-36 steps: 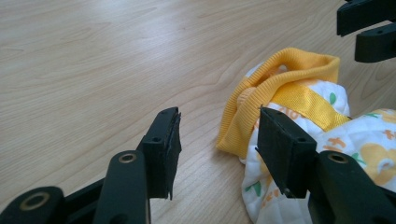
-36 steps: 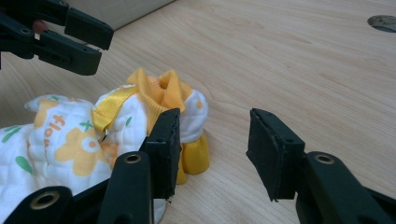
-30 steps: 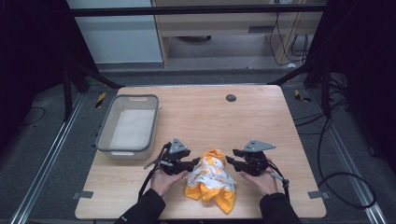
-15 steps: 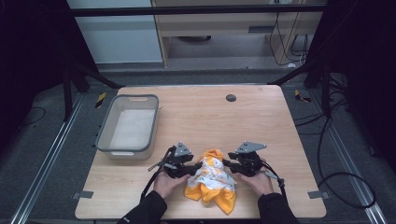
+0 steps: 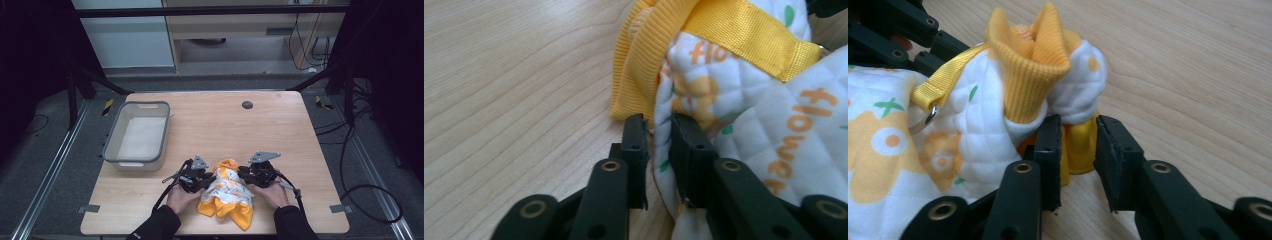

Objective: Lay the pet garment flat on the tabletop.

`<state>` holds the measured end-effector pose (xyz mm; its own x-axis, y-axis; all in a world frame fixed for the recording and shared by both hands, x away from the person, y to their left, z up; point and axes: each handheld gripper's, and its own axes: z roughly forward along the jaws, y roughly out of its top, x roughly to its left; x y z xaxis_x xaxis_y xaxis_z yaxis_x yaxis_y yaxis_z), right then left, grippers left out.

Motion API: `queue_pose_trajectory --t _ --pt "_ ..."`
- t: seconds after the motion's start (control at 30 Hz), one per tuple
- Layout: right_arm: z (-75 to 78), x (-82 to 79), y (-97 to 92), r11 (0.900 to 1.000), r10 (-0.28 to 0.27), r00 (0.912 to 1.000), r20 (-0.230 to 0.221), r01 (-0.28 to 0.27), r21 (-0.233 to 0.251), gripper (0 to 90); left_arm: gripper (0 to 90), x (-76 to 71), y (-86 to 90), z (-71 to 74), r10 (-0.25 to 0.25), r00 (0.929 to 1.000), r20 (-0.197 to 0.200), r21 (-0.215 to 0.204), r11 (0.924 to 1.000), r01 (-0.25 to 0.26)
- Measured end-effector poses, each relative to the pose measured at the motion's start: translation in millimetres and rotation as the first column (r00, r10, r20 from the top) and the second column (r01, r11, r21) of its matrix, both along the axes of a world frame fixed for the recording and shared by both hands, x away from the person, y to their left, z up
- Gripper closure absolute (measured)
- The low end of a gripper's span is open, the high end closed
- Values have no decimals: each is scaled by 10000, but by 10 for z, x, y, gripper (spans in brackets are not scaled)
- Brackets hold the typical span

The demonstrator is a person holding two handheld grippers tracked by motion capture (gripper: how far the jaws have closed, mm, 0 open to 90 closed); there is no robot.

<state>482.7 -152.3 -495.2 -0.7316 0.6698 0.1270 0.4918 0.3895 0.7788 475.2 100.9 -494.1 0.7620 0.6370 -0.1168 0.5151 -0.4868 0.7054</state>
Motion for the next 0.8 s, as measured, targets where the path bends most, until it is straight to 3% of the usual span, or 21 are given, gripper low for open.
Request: queue_pose_trajectory --t 0.27,0.47,0.8 --pt "-13 6 33 9998 85 9996 -256 -90 -196 875 886 -3 -19 -20 -128 9999 -74 67 9999 128" --pt "47 -11 -2 10000 23 9998 -180 -25 -70 888 895 -15 2 10 -192 9998 -40 -65 9998 192" --pt "222 -87 -105 9996 6 9998 203 -11 272 889 897 -52 129 192 62 9992 391 -601 9982 -38"
